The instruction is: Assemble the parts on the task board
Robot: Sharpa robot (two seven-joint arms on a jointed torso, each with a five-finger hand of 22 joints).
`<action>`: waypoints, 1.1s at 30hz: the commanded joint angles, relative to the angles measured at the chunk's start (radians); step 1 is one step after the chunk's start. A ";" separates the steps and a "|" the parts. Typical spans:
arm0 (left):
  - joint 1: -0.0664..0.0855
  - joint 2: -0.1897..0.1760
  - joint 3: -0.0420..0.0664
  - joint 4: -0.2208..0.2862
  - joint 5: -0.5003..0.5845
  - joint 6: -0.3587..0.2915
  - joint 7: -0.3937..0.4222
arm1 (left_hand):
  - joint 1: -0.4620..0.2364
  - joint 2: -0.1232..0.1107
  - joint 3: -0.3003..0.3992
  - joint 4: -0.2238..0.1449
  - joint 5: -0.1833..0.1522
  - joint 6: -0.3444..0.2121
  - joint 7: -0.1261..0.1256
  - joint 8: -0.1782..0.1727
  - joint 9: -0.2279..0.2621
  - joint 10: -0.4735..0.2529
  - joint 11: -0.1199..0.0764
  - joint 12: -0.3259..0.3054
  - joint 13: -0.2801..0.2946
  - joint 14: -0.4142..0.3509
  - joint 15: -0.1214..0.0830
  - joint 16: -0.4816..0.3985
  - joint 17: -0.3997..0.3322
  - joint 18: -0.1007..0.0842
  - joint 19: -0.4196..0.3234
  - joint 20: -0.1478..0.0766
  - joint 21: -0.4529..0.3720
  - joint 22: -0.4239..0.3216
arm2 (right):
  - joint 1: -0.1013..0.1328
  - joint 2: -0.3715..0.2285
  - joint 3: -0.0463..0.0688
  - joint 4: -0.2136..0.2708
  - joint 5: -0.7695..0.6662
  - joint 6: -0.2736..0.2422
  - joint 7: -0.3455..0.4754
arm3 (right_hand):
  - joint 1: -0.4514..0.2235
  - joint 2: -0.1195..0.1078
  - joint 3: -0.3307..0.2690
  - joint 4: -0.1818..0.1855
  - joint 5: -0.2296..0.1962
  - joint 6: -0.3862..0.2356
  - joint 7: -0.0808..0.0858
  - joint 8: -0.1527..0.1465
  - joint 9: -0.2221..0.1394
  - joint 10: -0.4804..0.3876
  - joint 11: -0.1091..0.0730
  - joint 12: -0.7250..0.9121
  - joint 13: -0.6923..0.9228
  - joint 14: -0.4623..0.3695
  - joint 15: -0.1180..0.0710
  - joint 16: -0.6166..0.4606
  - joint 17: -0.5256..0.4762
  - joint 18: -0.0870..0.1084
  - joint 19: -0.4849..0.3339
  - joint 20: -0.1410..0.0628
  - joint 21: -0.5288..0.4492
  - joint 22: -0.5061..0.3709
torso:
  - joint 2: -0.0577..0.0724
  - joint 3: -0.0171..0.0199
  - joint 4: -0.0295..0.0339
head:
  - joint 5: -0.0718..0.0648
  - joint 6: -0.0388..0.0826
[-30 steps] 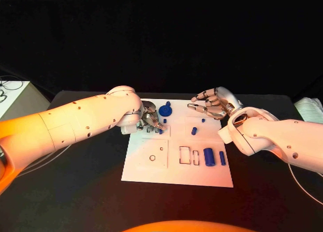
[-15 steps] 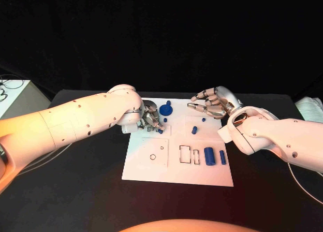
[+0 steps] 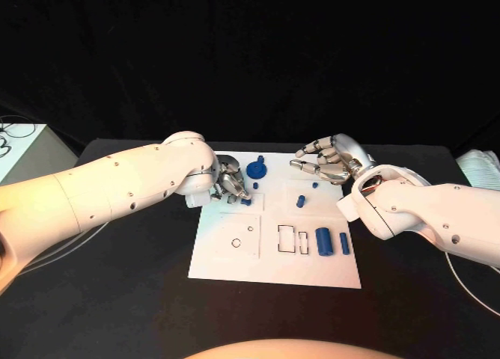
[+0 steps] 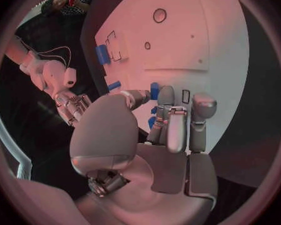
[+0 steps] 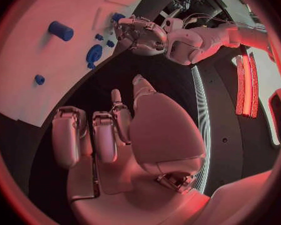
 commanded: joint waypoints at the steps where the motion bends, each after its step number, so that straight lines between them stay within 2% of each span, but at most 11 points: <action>1: 0.000 -0.008 0.001 0.012 0.015 -0.039 0.015 | -0.017 -0.002 0.188 -0.178 0.010 0.015 -0.002 0.005 0.097 0.010 -0.001 0.006 -0.002 0.025 -0.007 0.006 0.082 -0.013 0.010 -0.003 0.009 0.010 | -0.001 -0.001 0.000 0.000 -0.005 0.012 0.005 | 0.008 0.001 -0.007 0.001 0.001 -0.006 -0.002 0.001 -0.001 -0.006 -0.001 -0.003 0.085 0.087 0.003 -0.006 0.195 0.010 0.042 0.004 -0.005 0.144 | -0.001 0.0002 0.0003 | -0.001 0.000; 5: 0.000 -0.026 0.006 0.032 0.014 -0.060 0.015 | -0.038 -0.012 0.208 -0.197 0.024 0.027 -0.006 0.008 0.102 0.021 -0.005 0.012 -0.002 0.034 -0.011 0.015 0.098 -0.017 0.025 -0.005 0.024 0.033 | -0.001 -0.003 0.000 0.001 -0.004 0.013 0.005 | 0.007 0.002 -0.007 0.001 0.000 -0.006 -0.002 0.002 -0.001 -0.006 -0.001 -0.002 0.085 0.087 0.003 -0.006 0.195 0.010 0.043 0.004 -0.004 0.145 | -0.001 0.0007 0.0011 | -0.002 -0.002; 7: 0.001 -0.038 0.008 0.044 0.008 -0.075 0.015 | -0.061 -0.022 0.219 -0.212 0.074 0.041 -0.012 0.010 0.107 0.037 -0.010 0.020 0.004 0.044 -0.016 0.025 0.115 -0.019 0.035 -0.009 0.035 0.047 | -0.001 -0.005 0.000 0.001 -0.004 0.013 0.005 | 0.007 0.002 -0.007 0.001 0.000 -0.006 -0.002 0.002 -0.001 -0.006 -0.001 -0.003 0.085 0.087 0.003 -0.006 0.195 0.010 0.043 0.004 -0.005 0.145 | -0.001 0.0012 0.0025 | -0.003 -0.003; 10: 0.001 -0.047 0.010 0.055 0.001 -0.094 0.016 | -0.081 -0.032 0.220 -0.227 0.127 0.056 -0.018 0.011 0.111 0.065 -0.017 0.039 0.028 0.056 -0.022 0.038 0.138 -0.021 0.044 -0.014 0.044 0.059 | -0.001 -0.006 0.000 0.002 -0.004 0.013 0.005 | 0.006 0.002 -0.007 0.001 0.000 -0.006 -0.002 0.002 -0.001 -0.006 -0.001 -0.004 0.084 0.087 0.003 -0.006 0.194 0.010 0.042 0.004 -0.006 0.144 | -0.002 0.0015 0.0023 | -0.002 -0.005; 12: 0.001 -0.051 0.010 0.060 -0.005 -0.105 0.017 | -0.094 -0.040 0.221 -0.236 0.174 0.068 -0.023 0.013 0.113 0.087 -0.022 0.052 0.046 0.064 -0.027 0.047 0.154 -0.025 0.058 -0.018 0.055 0.078 | -0.001 -0.007 0.000 0.002 -0.004 0.013 0.006 | 0.006 0.002 -0.007 0.001 0.000 -0.006 -0.002 0.002 -0.001 -0.006 -0.001 -0.004 0.084 0.087 0.003 -0.006 0.194 0.010 0.042 0.004 -0.006 0.144 | -0.002 0.0013 0.0024 | -0.002 -0.005; 13: 0.001 -0.053 0.010 0.062 -0.009 -0.111 0.018 | -0.103 -0.044 0.220 -0.242 0.209 0.076 -0.027 0.013 0.115 0.099 -0.025 0.059 0.054 0.069 -0.030 0.053 0.164 -0.027 0.066 -0.021 0.061 0.088 | -0.001 -0.007 0.000 0.002 -0.004 0.013 0.006 | 0.006 0.002 -0.007 0.001 0.000 -0.006 -0.002 0.002 -0.001 -0.006 -0.001 -0.004 0.084 0.087 0.003 -0.006 0.194 0.010 0.042 0.004 -0.006 0.144 | -0.001 0.0008 0.0023 | -0.002 -0.005; 17: 0.001 -0.056 0.011 0.067 -0.027 -0.122 0.019 | -0.114 -0.049 0.218 -0.249 0.243 0.087 -0.032 0.014 0.118 0.120 -0.031 0.071 0.072 0.077 -0.035 0.062 0.181 -0.029 0.074 -0.026 0.067 0.098 | -0.001 -0.008 0.000 0.002 -0.004 0.012 0.006 | 0.006 0.002 -0.007 0.001 0.000 -0.006 -0.002 0.002 -0.001 -0.006 -0.001 -0.004 0.084 0.087 0.003 -0.006 0.194 0.010 0.042 0.004 -0.006 0.144 | 0.000 0.0007 0.0014 | -0.001 -0.007; 19: 0.001 -0.056 0.010 0.069 -0.041 -0.128 0.021 | -0.122 -0.054 0.219 -0.255 0.270 0.096 -0.036 0.016 0.121 0.136 -0.035 0.081 0.085 0.082 -0.039 0.068 0.193 -0.030 0.080 -0.030 0.071 0.105 | -0.001 -0.008 0.000 0.001 -0.004 0.012 0.006 | 0.005 0.003 -0.007 0.002 0.000 -0.006 -0.002 0.002 -0.002 -0.006 -0.001 -0.003 0.085 0.087 0.003 -0.006 0.194 0.010 0.042 0.004 -0.006 0.144 | -0.001 0.0013 0.0012 | -0.001 -0.008; 27: 0.001 -0.049 0.003 0.074 -0.079 -0.150 0.025 | -0.136 -0.057 0.220 -0.260 0.301 0.105 -0.042 0.018 0.126 0.155 -0.040 0.092 0.101 0.087 -0.043 0.073 0.204 -0.033 0.091 -0.035 0.078 0.118 | -0.001 -0.007 0.000 0.000 -0.004 0.013 0.005 | 0.005 0.003 -0.007 0.002 0.000 -0.006 -0.002 0.002 -0.002 -0.006 -0.001 -0.003 0.085 0.087 0.003 -0.006 0.194 0.010 0.042 0.004 -0.006 0.144 | 0.000 -0.0007 0.0022 | 0.001 -0.012; 33: -0.002 -0.037 0.000 0.068 -0.111 -0.172 0.022 | -0.140 -0.059 0.221 -0.262 0.312 0.109 -0.044 0.019 0.128 0.162 -0.042 0.096 0.107 0.089 -0.045 0.076 0.208 -0.035 0.096 -0.036 0.082 0.125 | -0.001 -0.006 0.000 0.000 -0.003 0.014 0.006 | 0.005 0.003 -0.007 0.002 0.000 -0.006 -0.002 0.002 -0.002 -0.006 -0.001 -0.003 0.085 0.087 0.003 -0.006 0.194 0.010 0.042 0.004 -0.006 0.144 | 0.000 -0.0001 0.0019 | 0.002 -0.014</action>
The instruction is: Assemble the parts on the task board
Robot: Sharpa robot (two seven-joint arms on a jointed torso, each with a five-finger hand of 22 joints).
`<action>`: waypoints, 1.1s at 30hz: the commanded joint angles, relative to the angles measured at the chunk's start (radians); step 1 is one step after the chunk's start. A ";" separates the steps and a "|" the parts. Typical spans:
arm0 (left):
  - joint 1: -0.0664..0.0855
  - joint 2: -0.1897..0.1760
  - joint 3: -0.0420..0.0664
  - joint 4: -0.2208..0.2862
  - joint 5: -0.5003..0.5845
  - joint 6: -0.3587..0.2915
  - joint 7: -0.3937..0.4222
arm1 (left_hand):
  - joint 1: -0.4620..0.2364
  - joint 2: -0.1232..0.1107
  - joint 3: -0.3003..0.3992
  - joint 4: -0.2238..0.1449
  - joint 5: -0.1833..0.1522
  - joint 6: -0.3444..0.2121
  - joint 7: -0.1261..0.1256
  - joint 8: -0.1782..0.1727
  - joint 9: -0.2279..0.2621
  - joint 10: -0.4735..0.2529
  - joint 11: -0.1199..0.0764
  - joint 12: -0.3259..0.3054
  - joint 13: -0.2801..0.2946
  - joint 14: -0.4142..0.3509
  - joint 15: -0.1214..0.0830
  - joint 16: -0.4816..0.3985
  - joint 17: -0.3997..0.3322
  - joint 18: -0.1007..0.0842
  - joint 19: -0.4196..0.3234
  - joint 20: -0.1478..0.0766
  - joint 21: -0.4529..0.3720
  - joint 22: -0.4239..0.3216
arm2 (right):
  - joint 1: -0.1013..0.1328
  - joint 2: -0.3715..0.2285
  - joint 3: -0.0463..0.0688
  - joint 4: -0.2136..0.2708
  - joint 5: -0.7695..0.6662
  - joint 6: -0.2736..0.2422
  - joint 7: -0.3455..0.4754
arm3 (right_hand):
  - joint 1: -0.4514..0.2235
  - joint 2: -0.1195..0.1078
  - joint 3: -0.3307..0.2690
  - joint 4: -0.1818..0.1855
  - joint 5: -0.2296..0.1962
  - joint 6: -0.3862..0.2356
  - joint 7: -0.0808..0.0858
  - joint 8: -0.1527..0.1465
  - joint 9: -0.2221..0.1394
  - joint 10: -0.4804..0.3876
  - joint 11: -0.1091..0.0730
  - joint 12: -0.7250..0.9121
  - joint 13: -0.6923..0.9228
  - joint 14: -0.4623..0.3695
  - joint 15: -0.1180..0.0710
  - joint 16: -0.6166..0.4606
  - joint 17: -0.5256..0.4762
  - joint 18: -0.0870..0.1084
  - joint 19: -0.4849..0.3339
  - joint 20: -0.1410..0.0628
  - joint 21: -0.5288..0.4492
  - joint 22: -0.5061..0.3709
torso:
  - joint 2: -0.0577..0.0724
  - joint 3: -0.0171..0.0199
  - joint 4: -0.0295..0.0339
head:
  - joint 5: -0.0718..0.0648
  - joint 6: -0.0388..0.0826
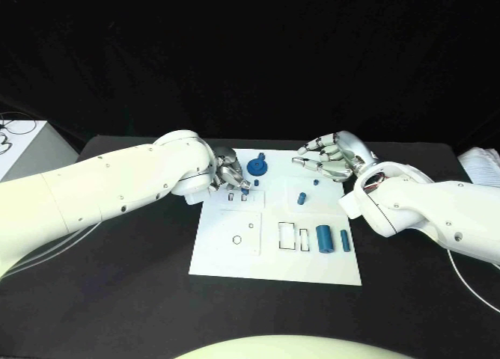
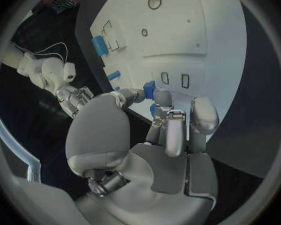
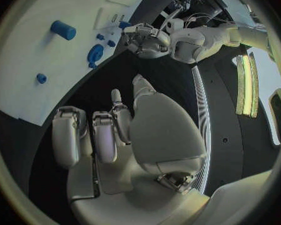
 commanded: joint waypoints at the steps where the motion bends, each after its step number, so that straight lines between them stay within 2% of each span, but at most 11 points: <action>1: -0.002 0.006 -0.002 -0.003 -0.050 -0.035 0.012 | -0.010 0.001 0.238 -0.245 0.007 0.007 0.000 0.005 0.011 0.016 -0.010 0.009 0.006 0.085 -0.010 0.005 0.209 -0.019 0.007 -0.001 0.006 0.003 | -0.001 0.001 0.000 0.000 -0.004 0.011 0.006 | 0.005 0.003 -0.004 -0.001 0.000 -0.006 -0.002 0.002 -0.002 -0.006 -0.001 -0.003 0.085 0.087 0.003 -0.006 0.194 0.010 0.042 0.004 -0.006 0.143 | 0.001 -0.0001 0.0001 | 0.001 -0.003; 14: -0.008 0.010 -0.017 0.010 -0.089 -0.039 0.012 | -0.012 0.000 0.240 -0.248 0.013 0.009 -0.001 0.006 0.013 0.020 -0.011 0.010 0.007 0.086 -0.011 0.005 0.209 -0.020 0.010 -0.002 0.008 0.007 | -0.001 0.002 0.000 -0.001 -0.004 0.012 0.006 | 0.004 0.004 -0.004 -0.001 0.002 -0.006 -0.002 0.002 -0.002 -0.006 -0.001 -0.004 0.084 0.086 0.003 -0.007 0.193 0.010 0.042 0.004 -0.006 0.143 | 0.001 0.0000 -0.0008 | 0.005 -0.008; 26: -0.017 0.006 -0.023 0.016 -0.109 -0.034 0.007 | -0.010 0.000 0.242 -0.251 0.017 0.010 -0.002 0.006 0.014 0.019 -0.012 0.008 0.004 0.086 -0.012 0.005 0.210 -0.020 0.011 -0.003 0.009 0.008 | -0.002 0.002 0.000 -0.002 -0.004 0.013 0.007 | 0.004 0.004 -0.004 -0.001 0.002 -0.006 -0.002 0.002 -0.002 -0.006 -0.001 -0.004 0.084 0.086 0.003 -0.007 0.193 0.010 0.042 0.004 -0.006 0.143 | 0.000 -0.0011 -0.0001 | 0.004 -0.012; 33: -0.019 0.004 -0.023 0.016 -0.110 -0.037 0.007 | -0.010 0.000 0.243 -0.252 0.017 0.011 -0.003 0.006 0.014 0.020 -0.013 0.009 0.006 0.086 -0.013 0.005 0.210 -0.020 0.012 -0.004 0.009 0.009 | -0.003 0.002 0.000 -0.002 -0.004 0.014 0.006 | 0.004 0.004 -0.004 -0.001 0.002 -0.006 -0.002 0.002 -0.002 -0.006 -0.001 -0.004 0.084 0.086 0.003 -0.007 0.193 0.010 0.042 0.004 -0.006 0.143 | 0.001 -0.0002 -0.0009 | 0.006 -0.012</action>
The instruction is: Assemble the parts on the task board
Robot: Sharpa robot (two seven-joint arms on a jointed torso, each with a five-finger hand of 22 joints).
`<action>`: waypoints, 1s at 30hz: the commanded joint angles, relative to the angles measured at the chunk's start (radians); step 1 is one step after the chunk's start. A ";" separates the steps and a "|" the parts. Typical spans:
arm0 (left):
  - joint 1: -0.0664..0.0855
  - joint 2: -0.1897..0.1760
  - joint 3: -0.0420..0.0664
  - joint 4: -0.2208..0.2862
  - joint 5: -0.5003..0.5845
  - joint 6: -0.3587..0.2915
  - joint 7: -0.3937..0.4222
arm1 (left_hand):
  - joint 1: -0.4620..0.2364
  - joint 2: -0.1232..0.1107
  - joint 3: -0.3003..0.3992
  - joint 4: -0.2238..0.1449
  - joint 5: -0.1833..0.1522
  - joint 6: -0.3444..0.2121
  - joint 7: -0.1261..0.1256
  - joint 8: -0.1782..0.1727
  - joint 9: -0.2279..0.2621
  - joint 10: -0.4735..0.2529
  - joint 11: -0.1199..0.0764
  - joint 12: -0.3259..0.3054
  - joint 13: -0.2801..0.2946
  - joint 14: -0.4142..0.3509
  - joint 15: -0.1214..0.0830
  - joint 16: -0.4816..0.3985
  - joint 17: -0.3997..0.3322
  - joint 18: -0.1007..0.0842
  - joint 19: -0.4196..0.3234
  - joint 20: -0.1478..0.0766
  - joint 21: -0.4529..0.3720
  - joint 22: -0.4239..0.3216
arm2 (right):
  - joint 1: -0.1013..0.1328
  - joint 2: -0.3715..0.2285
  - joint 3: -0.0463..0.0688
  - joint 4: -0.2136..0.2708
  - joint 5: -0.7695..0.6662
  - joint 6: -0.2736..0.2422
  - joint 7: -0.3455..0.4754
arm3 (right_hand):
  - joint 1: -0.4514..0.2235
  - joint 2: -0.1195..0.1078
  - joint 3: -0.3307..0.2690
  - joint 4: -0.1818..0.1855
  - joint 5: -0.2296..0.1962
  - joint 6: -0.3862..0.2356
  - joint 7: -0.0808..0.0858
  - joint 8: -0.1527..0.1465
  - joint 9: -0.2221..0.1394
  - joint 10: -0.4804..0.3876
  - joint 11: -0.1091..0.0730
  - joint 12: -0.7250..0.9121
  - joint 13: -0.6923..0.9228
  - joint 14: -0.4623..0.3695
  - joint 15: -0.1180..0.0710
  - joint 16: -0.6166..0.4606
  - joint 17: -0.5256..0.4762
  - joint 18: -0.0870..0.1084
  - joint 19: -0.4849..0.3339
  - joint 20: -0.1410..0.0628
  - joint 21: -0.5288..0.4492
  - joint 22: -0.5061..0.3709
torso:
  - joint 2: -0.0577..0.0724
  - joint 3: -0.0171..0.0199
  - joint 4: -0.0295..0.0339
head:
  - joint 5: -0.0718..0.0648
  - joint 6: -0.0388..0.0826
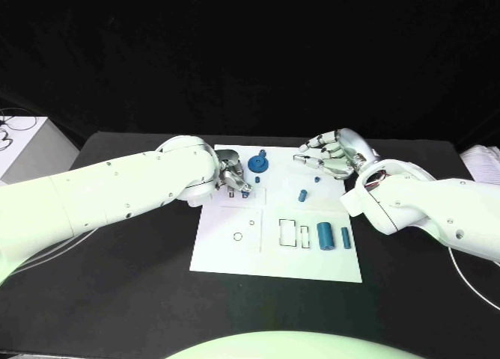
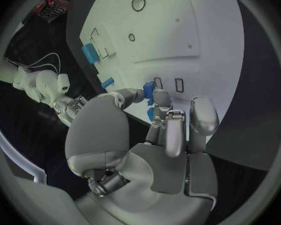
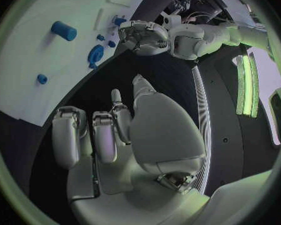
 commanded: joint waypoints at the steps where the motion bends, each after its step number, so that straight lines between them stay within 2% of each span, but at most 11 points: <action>1: -0.001 0.000 0.000 0.001 -0.012 -0.001 0.006 | 0.003 0.013 0.246 -0.250 0.004 0.007 0.002 0.007 0.002 0.000 -0.001 0.003 -0.001 0.086 -0.006 0.005 0.210 -0.021 0.008 0.000 0.006 0.002 | -0.001 0.000 0.000 0.000 -0.004 0.012 0.006 | 0.004 0.004 -0.005 -0.001 0.002 -0.006 -0.002 0.002 -0.001 -0.006 -0.001 -0.004 0.084 0.086 0.003 -0.007 0.193 0.010 0.042 0.004 -0.006 0.143 | 0.001 0.0000 -0.0001 | 0.001 -0.001; 10: -0.002 -0.002 -0.001 -0.001 -0.010 0.013 0.003 | 0.003 0.013 0.246 -0.250 0.004 0.007 0.002 0.007 0.002 0.000 -0.001 0.003 -0.001 0.086 -0.006 0.005 0.210 -0.021 0.008 0.000 0.006 0.002 | -0.001 0.000 0.000 0.000 -0.004 0.014 0.005 | 0.004 0.004 -0.005 -0.001 0.002 -0.006 -0.002 0.002 -0.001 -0.006 -0.001 -0.004 0.084 0.086 0.003 -0.007 0.193 0.010 0.042 0.004 -0.006 0.143 | 0.001 0.0009 0.0004 | 0.003 -0.005; 17: -0.006 -0.002 -0.001 -0.005 -0.009 0.027 0.001 | 0.003 0.013 0.247 -0.251 0.005 0.007 0.002 0.007 0.002 0.000 -0.001 0.003 -0.002 0.086 -0.006 0.005 0.210 -0.021 0.010 -0.001 0.007 0.004 | -0.001 0.000 0.000 -0.001 -0.004 0.014 0.005 | 0.004 0.004 -0.005 -0.001 0.002 -0.006 -0.002 0.002 -0.001 -0.006 -0.001 -0.004 0.084 0.086 0.003 -0.007 0.193 0.010 0.042 0.004 -0.006 0.143 | 0.001 -0.0003 -0.0002 | 0.001 -0.010; 30: -0.012 0.002 -0.001 -0.016 -0.009 0.042 0.000 | 0.003 0.013 0.247 -0.251 0.006 0.008 0.002 0.007 0.003 -0.001 -0.001 0.001 -0.005 0.086 -0.007 0.004 0.209 -0.021 0.010 -0.001 0.007 0.004 | -0.001 0.000 0.000 0.000 -0.004 0.016 0.005 | 0.004 0.004 -0.005 -0.001 0.002 -0.006 -0.002 0.002 -0.001 -0.006 -0.001 -0.004 0.084 0.086 0.003 -0.007 0.193 0.010 0.042 0.004 -0.006 0.143 | 0.001 0.0012 0.0002 | 0.002 -0.013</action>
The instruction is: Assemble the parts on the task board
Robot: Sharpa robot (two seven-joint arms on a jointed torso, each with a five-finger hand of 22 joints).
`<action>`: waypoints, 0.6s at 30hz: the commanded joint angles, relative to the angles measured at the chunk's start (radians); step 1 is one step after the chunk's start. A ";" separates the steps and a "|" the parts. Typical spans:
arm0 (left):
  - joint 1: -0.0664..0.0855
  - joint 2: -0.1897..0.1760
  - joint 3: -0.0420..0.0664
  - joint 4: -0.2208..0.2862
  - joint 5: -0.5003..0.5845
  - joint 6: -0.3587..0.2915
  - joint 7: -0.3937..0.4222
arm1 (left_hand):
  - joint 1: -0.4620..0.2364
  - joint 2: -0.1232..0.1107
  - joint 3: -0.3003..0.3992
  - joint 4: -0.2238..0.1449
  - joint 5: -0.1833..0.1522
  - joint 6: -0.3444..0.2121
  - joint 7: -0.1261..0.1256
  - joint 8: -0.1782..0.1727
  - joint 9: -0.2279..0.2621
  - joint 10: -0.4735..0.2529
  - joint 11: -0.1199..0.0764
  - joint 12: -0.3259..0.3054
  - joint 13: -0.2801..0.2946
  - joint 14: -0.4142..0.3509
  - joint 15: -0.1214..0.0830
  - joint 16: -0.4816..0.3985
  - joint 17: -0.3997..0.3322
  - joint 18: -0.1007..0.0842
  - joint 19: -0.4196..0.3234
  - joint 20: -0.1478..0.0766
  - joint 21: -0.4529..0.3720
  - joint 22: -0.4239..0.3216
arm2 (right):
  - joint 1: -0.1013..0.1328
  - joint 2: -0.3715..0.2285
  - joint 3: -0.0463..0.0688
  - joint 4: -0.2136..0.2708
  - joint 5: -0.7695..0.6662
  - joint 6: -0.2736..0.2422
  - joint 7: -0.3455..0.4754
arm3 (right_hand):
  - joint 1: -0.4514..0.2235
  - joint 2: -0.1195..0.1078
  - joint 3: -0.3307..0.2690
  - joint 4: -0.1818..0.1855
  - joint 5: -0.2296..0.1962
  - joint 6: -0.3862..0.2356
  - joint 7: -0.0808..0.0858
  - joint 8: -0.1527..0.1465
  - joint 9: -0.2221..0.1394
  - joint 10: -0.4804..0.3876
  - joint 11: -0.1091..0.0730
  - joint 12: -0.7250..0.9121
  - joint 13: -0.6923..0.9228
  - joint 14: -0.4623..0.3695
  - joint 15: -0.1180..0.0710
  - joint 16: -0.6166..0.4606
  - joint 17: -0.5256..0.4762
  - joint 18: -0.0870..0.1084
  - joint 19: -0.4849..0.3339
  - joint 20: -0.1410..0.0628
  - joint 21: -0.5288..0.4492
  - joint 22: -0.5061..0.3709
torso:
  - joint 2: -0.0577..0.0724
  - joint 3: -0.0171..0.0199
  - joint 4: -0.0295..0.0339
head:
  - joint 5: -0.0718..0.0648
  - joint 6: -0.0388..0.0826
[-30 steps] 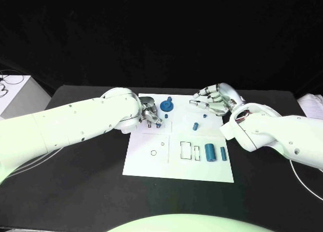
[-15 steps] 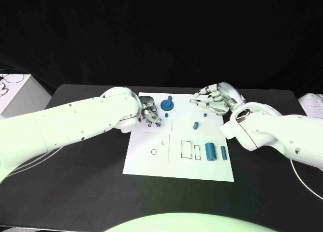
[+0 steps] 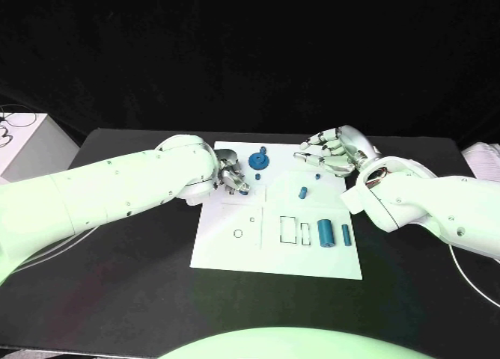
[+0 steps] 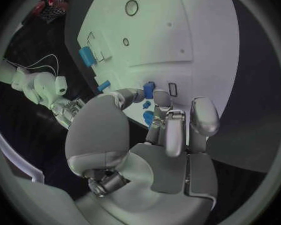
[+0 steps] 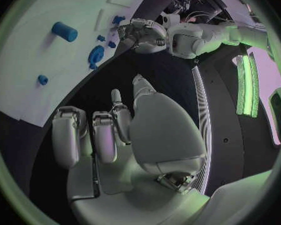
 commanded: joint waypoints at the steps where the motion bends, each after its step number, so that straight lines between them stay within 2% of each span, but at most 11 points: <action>1: -0.002 0.002 0.000 -0.001 -0.004 0.024 0.002 | -0.001 0.009 0.247 -0.251 0.006 0.010 0.000 0.002 0.001 -0.002 -0.003 0.001 -0.001 0.086 -0.007 0.004 0.209 -0.005 0.007 0.003 0.003 0.001 | -0.001 0.000 0.000 0.000 -0.004 0.011 0.005 | 0.004 0.004 -0.005 -0.001 0.002 -0.006 -0.002 0.002 -0.001 -0.006 -0.001 -0.004 0.084 0.086 0.003 -0.007 0.193 0.010 0.042 0.004 -0.006 0.143 | 0.000 0.0010 -0.0001 | -0.001 -0.001; 18: -0.002 0.012 0.000 -0.014 -0.001 0.038 0.001 | -0.002 0.009 0.249 -0.252 0.007 0.010 0.000 0.002 0.002 -0.003 -0.003 -0.001 -0.003 0.085 -0.007 0.003 0.207 -0.005 0.007 0.002 0.004 0.001 | -0.001 0.001 0.000 0.000 -0.003 0.012 0.005 | 0.004 0.004 -0.005 -0.001 0.002 -0.006 -0.002 0.002 -0.001 -0.006 -0.001 -0.004 0.084 0.086 0.003 -0.007 0.193 0.010 0.042 0.004 -0.006 0.143 | 0.000 0.0011 -0.0007 | 0.001 -0.004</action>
